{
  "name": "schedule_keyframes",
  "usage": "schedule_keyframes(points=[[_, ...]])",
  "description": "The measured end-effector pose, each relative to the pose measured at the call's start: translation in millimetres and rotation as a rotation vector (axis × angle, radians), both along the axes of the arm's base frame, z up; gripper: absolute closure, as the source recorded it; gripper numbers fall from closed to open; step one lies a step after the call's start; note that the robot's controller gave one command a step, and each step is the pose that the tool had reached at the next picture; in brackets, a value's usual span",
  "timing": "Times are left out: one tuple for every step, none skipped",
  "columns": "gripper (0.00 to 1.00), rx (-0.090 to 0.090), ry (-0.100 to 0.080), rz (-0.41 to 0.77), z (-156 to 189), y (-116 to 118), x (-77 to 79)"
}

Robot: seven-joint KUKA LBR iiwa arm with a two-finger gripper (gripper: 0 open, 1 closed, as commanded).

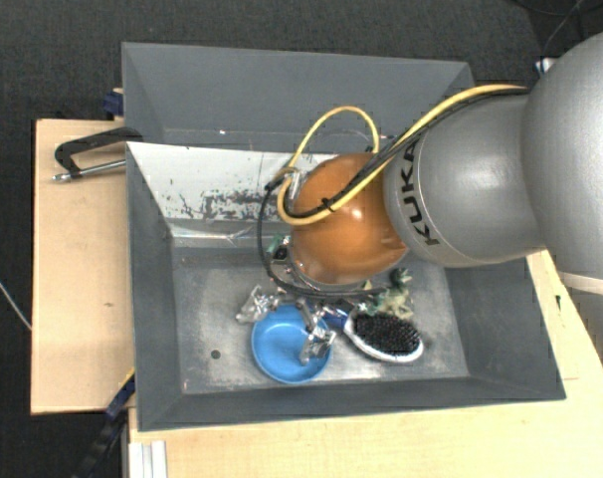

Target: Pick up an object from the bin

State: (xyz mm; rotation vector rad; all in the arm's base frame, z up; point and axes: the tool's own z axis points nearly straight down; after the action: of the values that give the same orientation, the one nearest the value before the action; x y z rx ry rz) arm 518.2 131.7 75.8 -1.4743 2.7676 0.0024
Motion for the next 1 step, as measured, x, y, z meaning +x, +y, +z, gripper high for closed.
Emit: schedule_keyframes(points=[[1.00, 0.005, -0.010, 0.000, 5.1, 2.8, 3.7]])
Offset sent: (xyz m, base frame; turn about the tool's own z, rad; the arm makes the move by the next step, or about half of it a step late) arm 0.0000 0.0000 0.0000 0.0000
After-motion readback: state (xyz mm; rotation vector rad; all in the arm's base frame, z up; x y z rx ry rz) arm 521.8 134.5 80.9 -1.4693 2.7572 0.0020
